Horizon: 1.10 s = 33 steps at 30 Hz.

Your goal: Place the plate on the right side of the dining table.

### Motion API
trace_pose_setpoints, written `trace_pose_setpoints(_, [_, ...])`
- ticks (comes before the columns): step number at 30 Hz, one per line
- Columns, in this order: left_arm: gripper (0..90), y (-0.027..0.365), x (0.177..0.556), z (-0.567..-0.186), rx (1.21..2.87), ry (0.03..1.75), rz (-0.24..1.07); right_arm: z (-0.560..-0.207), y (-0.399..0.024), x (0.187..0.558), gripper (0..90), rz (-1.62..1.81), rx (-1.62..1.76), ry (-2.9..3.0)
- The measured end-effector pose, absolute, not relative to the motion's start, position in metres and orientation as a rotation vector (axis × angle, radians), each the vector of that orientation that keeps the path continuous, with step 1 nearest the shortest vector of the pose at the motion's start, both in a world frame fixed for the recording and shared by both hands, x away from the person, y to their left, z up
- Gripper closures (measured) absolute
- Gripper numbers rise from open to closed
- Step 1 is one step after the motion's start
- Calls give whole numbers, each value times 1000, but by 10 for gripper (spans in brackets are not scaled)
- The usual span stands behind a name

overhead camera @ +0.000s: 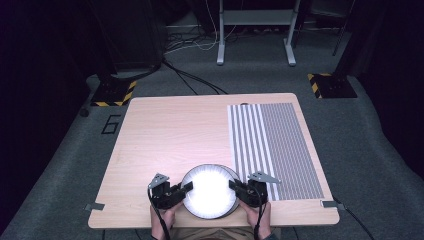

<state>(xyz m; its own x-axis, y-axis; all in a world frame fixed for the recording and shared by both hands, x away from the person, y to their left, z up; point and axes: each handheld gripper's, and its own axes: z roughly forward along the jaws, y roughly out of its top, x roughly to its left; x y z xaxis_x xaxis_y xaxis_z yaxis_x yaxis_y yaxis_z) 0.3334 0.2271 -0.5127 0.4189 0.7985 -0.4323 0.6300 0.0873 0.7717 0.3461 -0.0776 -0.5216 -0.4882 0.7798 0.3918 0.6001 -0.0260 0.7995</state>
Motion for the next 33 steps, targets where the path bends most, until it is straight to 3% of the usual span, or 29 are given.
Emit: trace_pose_setpoints(33, [743,219,330,-493,1571,1238,274,-509,-85,337,841,1663,1494,1893])
